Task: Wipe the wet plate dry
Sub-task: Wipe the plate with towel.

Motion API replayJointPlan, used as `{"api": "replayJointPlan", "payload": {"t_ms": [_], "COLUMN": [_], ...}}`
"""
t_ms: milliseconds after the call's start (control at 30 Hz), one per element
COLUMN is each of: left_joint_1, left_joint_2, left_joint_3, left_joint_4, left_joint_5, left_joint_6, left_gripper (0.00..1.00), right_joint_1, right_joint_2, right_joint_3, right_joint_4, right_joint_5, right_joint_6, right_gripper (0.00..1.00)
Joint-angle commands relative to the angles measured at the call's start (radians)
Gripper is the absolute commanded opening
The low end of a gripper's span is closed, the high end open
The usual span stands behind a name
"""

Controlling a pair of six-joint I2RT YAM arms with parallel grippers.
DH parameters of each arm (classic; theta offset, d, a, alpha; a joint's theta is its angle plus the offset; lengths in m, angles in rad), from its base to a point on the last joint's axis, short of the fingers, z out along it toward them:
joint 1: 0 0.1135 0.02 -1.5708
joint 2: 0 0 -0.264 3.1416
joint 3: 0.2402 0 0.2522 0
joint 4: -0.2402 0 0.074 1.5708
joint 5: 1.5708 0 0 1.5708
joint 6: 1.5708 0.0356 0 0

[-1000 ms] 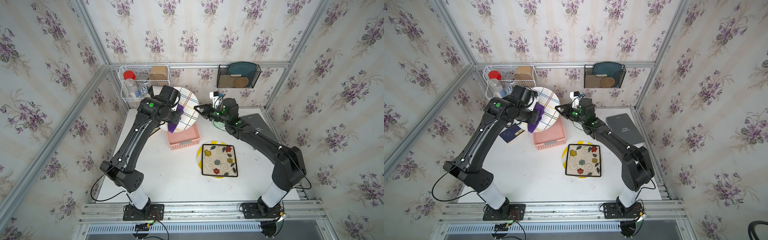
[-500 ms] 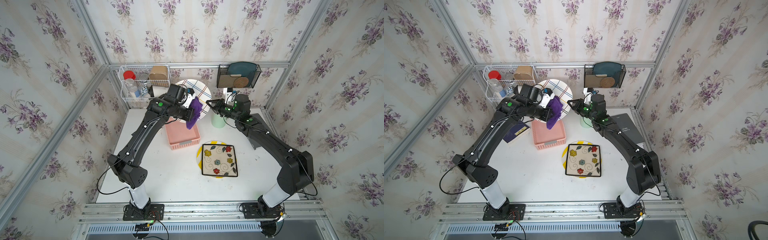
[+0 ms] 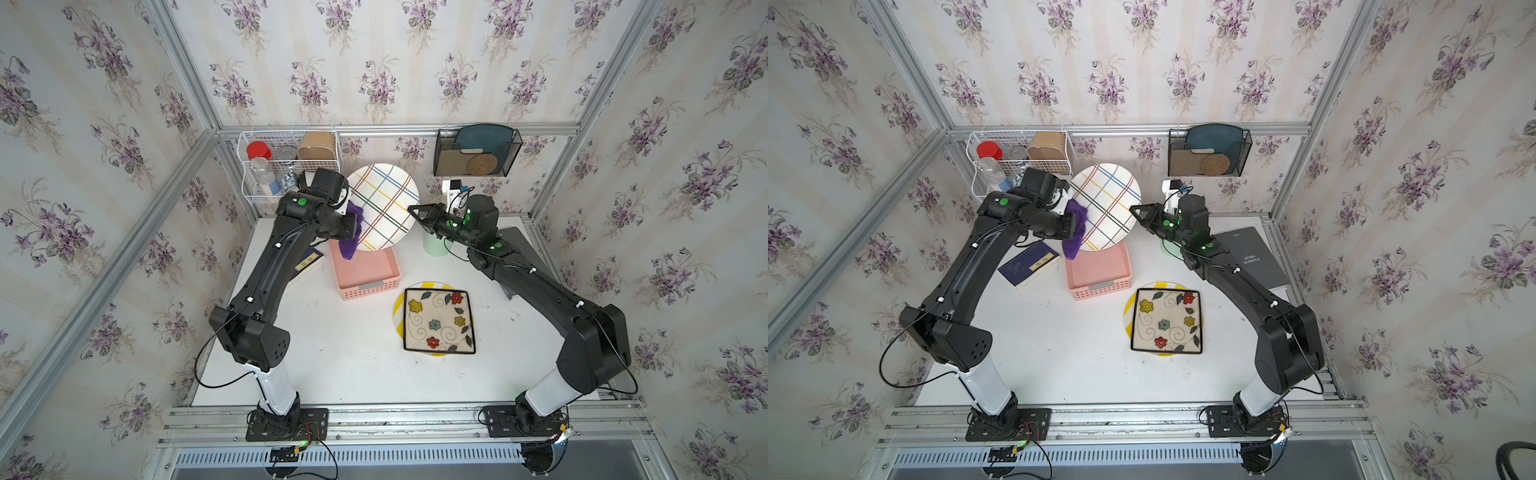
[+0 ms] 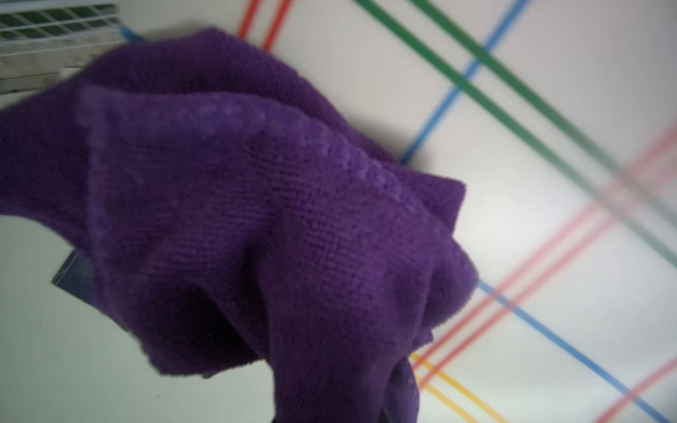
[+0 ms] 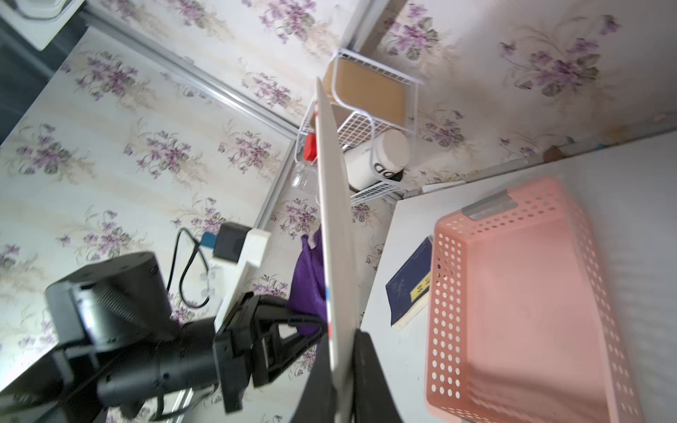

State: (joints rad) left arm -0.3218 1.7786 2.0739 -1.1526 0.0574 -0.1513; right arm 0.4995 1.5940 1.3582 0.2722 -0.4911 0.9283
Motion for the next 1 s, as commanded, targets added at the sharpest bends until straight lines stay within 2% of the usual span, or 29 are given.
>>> {"api": "replayJointPlan", "payload": {"t_ms": [0, 100, 167, 233, 300, 400, 467, 533, 600, 633, 667, 733, 800, 933, 967], "left_joint_1": [0.023, 0.002, -0.033, -0.062, -0.06, -0.019, 0.011, 0.015, -0.004, -0.03, -0.066, -0.14, -0.167, -0.137, -0.12], "left_joint_2": [0.0, 0.022, 0.038, 0.057, 0.058, 0.038, 0.026, 0.024, 0.029, 0.034, 0.043, 0.077, 0.107, 0.117, 0.112], "left_joint_3": [0.036, 0.083, 0.094, 0.111, 0.113, 0.103, 0.094, 0.097, 0.085, 0.084, 0.097, 0.151, 0.207, 0.238, 0.236], "left_joint_4": [0.042, 0.099, 0.127, 0.132, 0.133, 0.122, 0.112, 0.121, 0.167, 0.199, 0.209, 0.194, 0.173, 0.145, 0.135], "left_joint_5": [-0.008, 0.263, 0.344, 0.318, 0.237, 0.082, 0.057, 0.157, 0.384, 0.469, 0.508, 0.488, 0.424, 0.157, 0.127], "left_joint_6": [0.013, 0.057, 0.061, 0.051, 0.016, -0.029, -0.037, -0.012, 0.023, 0.036, 0.054, 0.102, 0.101, 0.05, 0.031], "left_gripper": [0.0, 0.0, 0.0, 0.0, 0.0, 0.0, 0.0, 0.0, 0.0, 0.0, 0.0, 0.0, 0.0, 0.0, 0.0], "right_joint_1": [0.064, 0.109, 0.109, 0.093, 0.057, -0.049, -0.063, -0.041, 0.004, 0.025, 0.062, 0.082, 0.069, -0.019, -0.035], "right_joint_2": [-0.029, -0.026, -0.01, -0.002, -0.012, -0.062, -0.091, -0.088, -0.071, -0.059, -0.043, -0.017, -0.014, -0.038, -0.049], "right_joint_3": [-0.008, -0.021, 0.006, 0.053, 0.071, 0.004, -0.027, -0.023, -0.019, -0.01, 0.001, 0.019, 0.024, 0.0, -0.017], "right_joint_4": [0.147, 0.114, 0.095, 0.049, 0.058, 0.156, 0.13, 0.099, 0.096, 0.095, 0.096, 0.123, 0.147, 0.194, 0.202], "right_joint_5": [-0.212, -0.228, -0.241, -0.221, -0.203, -0.178, -0.153, -0.158, -0.171, -0.178, -0.183, -0.193, -0.183, -0.163, -0.157], "right_joint_6": [-0.044, -0.097, -0.114, -0.144, -0.124, -0.043, -0.074, -0.11, -0.125, -0.132, -0.136, -0.113, -0.085, -0.037, -0.027], "right_gripper": [0.0, 0.0, 0.0, 0.0, 0.0, 0.0, 0.0, 0.0, 0.0, 0.0, 0.0, 0.0, 0.0, 0.0, 0.0]}}
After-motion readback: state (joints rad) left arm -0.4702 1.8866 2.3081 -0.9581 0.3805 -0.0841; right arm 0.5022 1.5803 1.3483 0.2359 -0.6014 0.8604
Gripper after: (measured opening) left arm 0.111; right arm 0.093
